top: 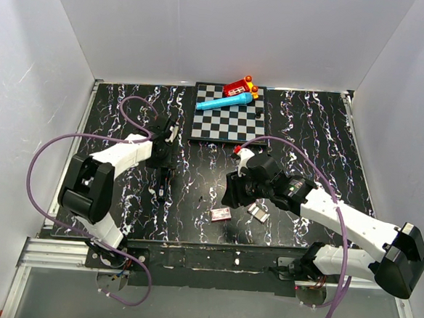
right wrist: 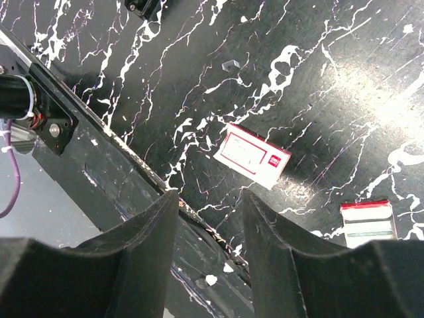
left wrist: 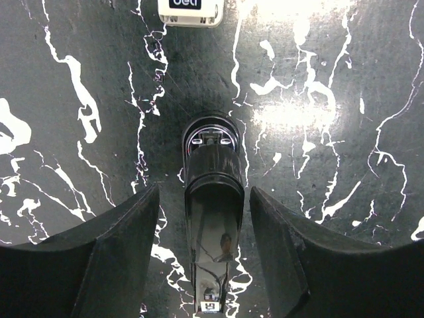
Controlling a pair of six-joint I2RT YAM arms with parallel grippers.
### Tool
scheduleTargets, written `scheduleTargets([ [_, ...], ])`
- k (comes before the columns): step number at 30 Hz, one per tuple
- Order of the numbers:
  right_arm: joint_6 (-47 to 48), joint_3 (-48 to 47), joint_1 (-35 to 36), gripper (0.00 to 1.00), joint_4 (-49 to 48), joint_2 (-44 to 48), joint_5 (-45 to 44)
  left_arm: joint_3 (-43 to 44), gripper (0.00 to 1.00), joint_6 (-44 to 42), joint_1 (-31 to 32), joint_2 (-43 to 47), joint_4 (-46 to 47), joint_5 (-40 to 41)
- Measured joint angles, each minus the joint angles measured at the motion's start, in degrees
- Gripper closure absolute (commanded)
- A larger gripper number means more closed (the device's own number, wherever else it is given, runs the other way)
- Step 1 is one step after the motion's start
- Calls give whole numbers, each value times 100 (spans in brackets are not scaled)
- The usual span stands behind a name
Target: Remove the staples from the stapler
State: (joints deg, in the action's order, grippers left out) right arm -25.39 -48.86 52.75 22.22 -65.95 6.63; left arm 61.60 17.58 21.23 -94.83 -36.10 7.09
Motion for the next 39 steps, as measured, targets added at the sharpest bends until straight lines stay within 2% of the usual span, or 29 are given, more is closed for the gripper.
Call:
scheduleTargets([
  [2,0,2,-2,48,-17,0,2,2,49,-2,0,-44,13,15],
  [15,0,96,0,49,-140,-4,22,7,100,-39,164,-125,33,118],
  [25,22,136,0,49,-63,15,20,2,100,-149,387,188,-140,-166],
  [33,131,87,2,49,251,369,26,-9,100,-448,470,1427,-245,-1095],
  [39,409,-442,2,49,734,391,24,-39,100,-704,566,2098,-267,-1912],
])
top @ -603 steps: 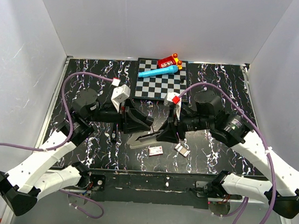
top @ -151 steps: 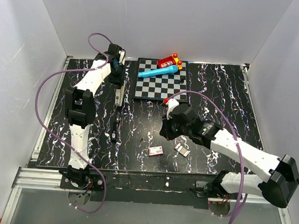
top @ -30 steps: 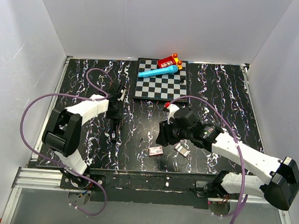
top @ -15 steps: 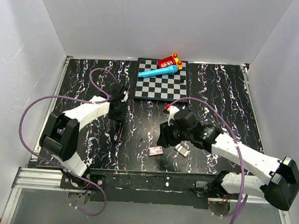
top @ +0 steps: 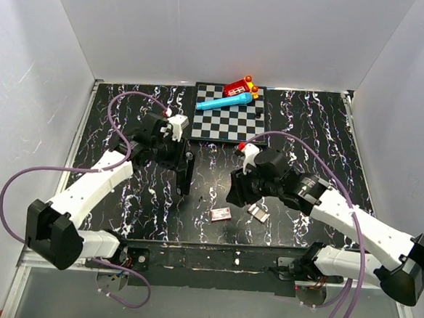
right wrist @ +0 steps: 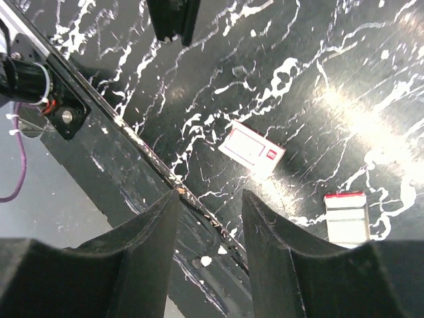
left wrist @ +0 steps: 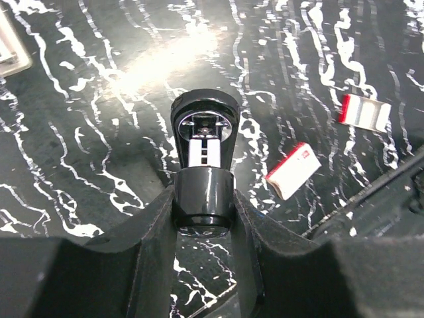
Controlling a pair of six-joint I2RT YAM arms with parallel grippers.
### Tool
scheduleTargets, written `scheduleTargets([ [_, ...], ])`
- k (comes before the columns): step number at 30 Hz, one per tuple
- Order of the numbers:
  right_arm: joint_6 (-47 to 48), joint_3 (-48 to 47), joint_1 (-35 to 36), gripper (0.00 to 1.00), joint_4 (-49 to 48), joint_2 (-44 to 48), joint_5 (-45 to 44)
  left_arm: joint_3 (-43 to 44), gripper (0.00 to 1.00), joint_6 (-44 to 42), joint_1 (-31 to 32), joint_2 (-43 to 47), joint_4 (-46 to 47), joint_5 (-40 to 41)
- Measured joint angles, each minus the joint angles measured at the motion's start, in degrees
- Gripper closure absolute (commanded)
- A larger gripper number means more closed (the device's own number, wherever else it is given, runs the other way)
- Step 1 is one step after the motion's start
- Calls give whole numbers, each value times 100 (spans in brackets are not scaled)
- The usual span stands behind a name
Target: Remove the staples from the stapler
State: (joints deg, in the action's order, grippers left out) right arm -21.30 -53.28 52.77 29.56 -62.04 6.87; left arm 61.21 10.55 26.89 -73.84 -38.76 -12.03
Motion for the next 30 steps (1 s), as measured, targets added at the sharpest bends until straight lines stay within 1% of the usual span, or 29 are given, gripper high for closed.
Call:
scheduleTargets([
  [9,586,-1106,0,49,654,52,85,-267,100,-494,48,717,50,-1298],
  [13,866,-1696,0,49,1036,-85,256,-378,100,-697,155,949,127,-1928],
  [21,1532,-2706,11,47,1633,-444,1056,-560,100,-951,540,1486,424,-3117],
  [30,2350,-3679,68,40,2350,-850,1825,-826,100,-1169,715,1902,713,-4360],
])
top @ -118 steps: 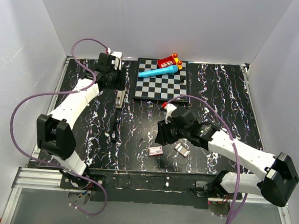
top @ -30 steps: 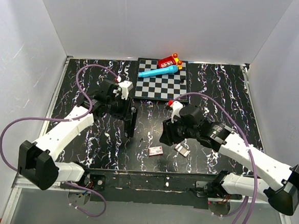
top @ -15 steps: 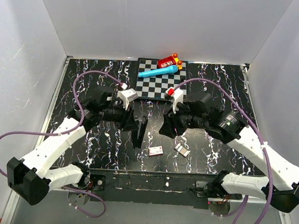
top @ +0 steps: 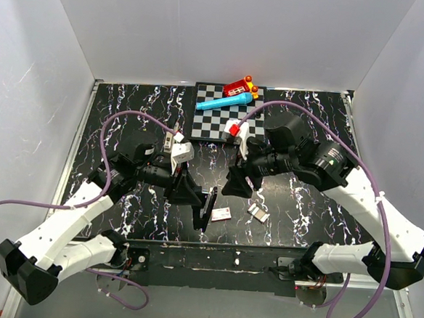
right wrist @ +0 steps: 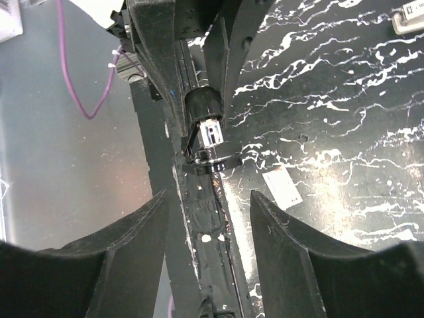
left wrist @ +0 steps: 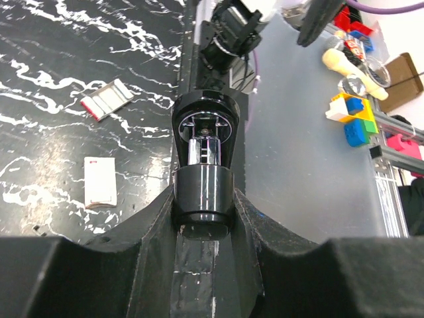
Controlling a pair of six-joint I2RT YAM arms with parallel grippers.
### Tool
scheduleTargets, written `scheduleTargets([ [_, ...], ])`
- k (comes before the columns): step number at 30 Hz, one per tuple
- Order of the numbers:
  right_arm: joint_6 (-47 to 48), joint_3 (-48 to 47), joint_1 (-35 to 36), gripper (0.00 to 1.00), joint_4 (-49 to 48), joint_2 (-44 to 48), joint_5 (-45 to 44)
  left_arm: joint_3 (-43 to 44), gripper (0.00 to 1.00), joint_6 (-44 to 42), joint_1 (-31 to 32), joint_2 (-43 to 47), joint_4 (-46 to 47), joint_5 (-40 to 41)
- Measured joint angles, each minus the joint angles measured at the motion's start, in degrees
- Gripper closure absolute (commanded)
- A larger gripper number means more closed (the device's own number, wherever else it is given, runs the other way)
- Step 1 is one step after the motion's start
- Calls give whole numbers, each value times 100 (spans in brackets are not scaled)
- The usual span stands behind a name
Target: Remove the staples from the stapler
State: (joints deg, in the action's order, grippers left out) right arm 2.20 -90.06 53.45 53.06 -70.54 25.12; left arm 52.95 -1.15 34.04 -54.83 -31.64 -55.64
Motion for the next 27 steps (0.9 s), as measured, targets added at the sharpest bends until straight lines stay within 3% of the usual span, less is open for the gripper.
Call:
scheduleTargets([
  [10,409,-411,57,39,109,-501,634,0,100,13,98,92,376,-647],
  [27,439,-380,304,41,-2,-916,916,0,100,184,181,81,662,-647],
])
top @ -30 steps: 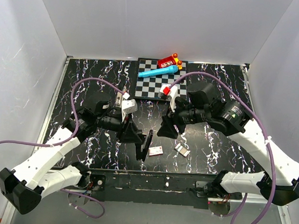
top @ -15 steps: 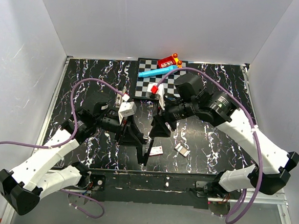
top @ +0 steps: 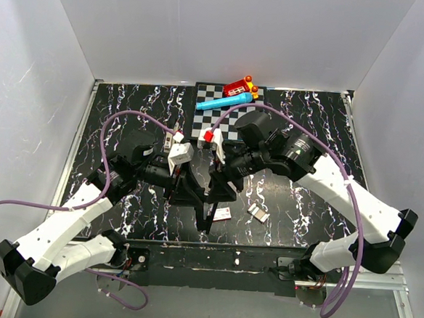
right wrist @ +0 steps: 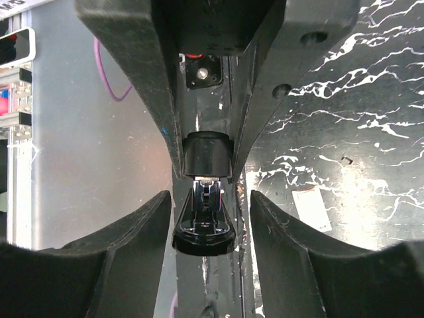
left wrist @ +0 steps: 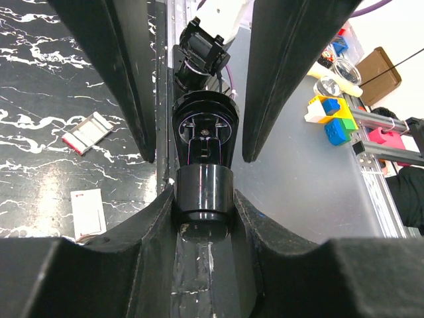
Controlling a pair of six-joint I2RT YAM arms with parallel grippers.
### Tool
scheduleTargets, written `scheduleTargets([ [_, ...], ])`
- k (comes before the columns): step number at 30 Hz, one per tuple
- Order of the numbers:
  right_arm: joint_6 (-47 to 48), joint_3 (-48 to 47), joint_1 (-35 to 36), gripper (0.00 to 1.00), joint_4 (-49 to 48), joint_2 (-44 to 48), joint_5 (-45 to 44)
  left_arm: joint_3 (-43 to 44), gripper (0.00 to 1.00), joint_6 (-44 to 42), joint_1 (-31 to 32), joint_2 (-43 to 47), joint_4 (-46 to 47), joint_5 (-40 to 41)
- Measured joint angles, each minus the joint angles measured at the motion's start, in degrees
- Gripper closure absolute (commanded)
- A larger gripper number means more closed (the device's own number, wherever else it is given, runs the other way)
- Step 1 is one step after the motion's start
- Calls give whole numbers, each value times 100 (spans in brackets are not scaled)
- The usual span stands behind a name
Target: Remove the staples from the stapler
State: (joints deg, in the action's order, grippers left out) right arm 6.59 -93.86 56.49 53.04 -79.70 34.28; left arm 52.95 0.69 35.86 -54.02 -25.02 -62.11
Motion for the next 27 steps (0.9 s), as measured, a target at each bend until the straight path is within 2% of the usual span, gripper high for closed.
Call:
scheduleTargets([
  [4,-20,216,31,48,-46,0,26,0,100,79,11,2,76,0],
  [10,-48,321,70,69,-94,35,85,0,100,168,31,9,109,46],
  [16,-52,702,79,85,-341,260,109,0,100,254,63,13,129,144],
  [27,-529,2159,92,92,-1906,1331,4,0,100,710,151,155,605,306],
])
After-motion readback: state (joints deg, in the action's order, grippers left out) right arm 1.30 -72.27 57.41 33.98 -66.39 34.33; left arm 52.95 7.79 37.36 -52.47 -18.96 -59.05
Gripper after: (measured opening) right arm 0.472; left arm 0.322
